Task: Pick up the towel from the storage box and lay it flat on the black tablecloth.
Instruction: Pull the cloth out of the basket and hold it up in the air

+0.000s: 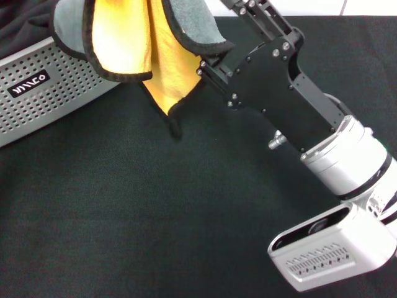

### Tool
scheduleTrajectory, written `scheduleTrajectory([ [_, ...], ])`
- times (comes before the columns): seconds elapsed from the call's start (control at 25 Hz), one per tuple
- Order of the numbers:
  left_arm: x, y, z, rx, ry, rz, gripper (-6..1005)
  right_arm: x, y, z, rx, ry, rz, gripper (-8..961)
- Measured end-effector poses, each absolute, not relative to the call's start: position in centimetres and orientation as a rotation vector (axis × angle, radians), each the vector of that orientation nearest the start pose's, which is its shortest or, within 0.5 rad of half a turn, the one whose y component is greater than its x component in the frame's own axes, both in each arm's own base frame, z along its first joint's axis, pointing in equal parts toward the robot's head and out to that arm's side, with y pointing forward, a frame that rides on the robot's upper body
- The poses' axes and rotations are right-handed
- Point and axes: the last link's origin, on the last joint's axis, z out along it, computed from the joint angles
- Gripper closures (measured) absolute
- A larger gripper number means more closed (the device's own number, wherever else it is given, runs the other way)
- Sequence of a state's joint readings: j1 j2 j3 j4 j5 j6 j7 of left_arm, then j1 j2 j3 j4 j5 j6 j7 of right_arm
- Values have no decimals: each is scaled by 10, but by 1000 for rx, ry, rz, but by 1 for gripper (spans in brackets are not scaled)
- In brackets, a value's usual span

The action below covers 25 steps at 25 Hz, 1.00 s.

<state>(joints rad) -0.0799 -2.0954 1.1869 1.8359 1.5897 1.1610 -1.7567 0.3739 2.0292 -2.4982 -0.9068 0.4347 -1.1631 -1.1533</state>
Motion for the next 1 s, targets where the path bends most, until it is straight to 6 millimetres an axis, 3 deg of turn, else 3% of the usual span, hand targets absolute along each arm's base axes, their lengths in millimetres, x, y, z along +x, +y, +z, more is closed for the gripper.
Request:
scheduleTrajectory([
  [0.64,-129,305,122,-2269,-60,-726,976,113,263,-83,-1530,-996,620,283],
  [0.84,-129,305,122,-2268,-61,-725,977,114,262,-82,-1521,-993,620,467],
  [1.0,-129,305,122,-2268,-61,-725,977,114,262,-82,-1520,-991,618,472],
])
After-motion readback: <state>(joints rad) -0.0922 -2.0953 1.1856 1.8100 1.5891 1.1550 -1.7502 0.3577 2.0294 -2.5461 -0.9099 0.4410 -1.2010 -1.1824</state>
